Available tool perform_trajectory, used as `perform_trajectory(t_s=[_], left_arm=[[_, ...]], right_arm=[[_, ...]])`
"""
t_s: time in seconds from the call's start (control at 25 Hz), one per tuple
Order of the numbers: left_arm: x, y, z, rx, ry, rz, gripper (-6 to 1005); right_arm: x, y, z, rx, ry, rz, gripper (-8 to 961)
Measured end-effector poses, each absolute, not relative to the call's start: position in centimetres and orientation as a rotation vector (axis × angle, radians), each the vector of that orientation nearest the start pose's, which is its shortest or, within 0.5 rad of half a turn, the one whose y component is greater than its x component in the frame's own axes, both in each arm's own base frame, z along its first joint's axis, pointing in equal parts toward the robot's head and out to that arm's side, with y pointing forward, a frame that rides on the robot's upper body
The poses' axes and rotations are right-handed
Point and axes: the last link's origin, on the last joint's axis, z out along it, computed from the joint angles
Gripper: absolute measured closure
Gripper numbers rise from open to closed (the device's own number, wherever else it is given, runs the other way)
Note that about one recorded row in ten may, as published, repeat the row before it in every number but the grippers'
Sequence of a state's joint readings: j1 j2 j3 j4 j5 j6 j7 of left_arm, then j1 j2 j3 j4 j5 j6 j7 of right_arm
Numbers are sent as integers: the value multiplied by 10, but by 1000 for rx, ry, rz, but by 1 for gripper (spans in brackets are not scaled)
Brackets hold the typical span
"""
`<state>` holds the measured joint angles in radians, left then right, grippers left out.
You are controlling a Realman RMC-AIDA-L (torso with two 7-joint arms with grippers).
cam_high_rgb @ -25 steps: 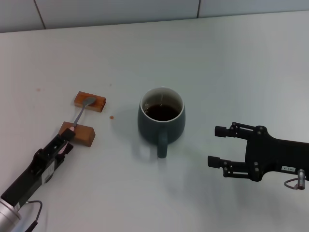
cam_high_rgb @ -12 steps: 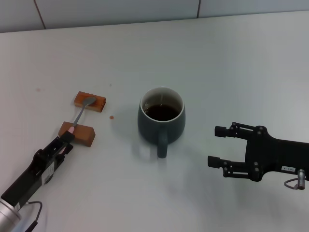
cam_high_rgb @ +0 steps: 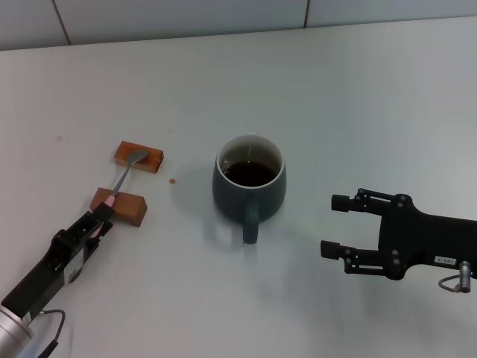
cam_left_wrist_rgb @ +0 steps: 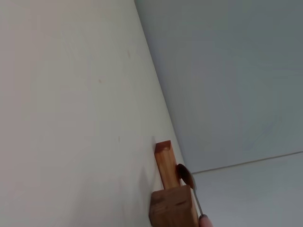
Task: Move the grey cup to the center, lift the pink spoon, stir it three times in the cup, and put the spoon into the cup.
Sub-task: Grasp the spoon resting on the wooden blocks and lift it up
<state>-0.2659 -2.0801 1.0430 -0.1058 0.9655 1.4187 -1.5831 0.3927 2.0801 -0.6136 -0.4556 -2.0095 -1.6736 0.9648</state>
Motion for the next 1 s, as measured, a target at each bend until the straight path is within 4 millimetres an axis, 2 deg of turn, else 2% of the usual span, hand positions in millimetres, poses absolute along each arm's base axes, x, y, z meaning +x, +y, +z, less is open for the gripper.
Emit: perform_trajectory(t_s=[1.0], left_arm=[[-352,209,-66,1841,2430,1693,650]], right_arm=[[300,258,-26,-2728,441,840,166]])
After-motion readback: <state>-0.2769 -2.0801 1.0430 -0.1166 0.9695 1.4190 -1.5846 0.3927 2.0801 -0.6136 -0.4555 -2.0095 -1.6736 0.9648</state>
